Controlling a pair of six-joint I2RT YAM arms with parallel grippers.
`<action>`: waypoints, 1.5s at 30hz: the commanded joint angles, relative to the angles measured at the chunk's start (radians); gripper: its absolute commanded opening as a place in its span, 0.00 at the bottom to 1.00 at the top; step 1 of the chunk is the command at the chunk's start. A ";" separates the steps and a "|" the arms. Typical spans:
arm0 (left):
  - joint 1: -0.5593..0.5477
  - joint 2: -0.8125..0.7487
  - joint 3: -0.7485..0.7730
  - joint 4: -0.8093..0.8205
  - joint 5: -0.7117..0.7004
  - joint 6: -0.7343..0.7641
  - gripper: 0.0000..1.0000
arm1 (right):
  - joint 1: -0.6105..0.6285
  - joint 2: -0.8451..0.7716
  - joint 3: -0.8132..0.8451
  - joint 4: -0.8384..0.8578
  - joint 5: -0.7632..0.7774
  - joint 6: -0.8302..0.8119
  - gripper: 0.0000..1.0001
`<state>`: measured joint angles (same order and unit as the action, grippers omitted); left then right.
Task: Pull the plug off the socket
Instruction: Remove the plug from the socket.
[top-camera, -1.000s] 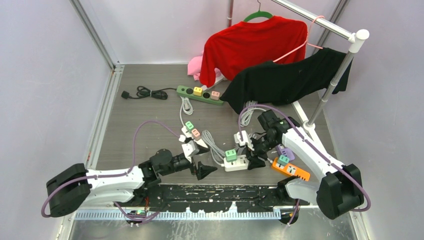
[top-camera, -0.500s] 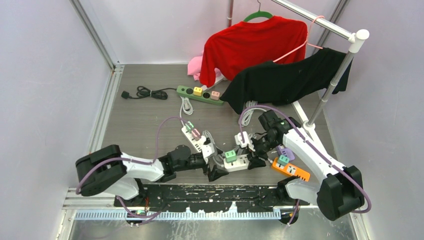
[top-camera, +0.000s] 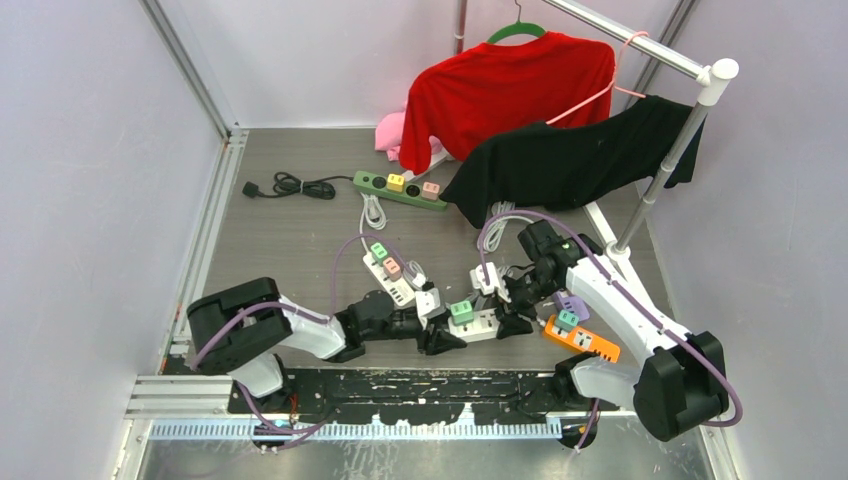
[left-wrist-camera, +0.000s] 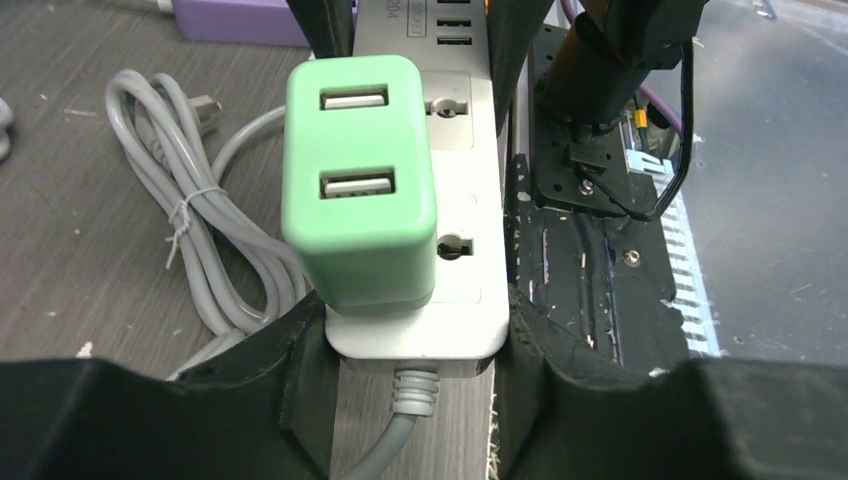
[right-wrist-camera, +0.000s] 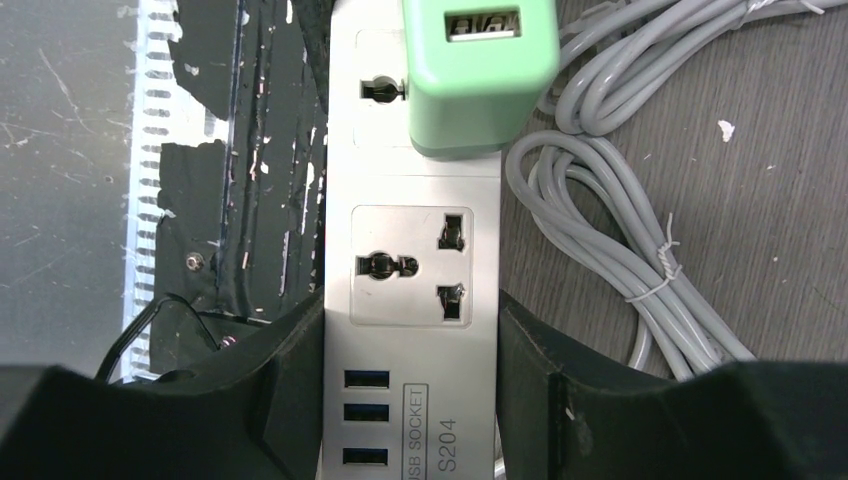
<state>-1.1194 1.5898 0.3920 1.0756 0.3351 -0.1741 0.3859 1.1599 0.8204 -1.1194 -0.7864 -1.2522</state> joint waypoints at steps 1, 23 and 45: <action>0.005 -0.001 0.020 0.118 -0.014 -0.008 0.04 | 0.006 -0.014 0.014 -0.016 -0.091 0.001 0.16; -0.023 0.090 0.195 -0.071 0.073 -0.087 0.00 | -0.075 -0.038 0.025 0.100 -0.274 0.225 0.79; -0.024 0.105 0.207 -0.101 0.052 -0.075 0.00 | -0.026 -0.045 0.054 0.064 -0.247 0.208 0.01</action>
<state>-1.1400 1.6924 0.5591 0.9005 0.4076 -0.2550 0.3492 1.1347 0.8303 -0.9939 -0.9768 -1.0233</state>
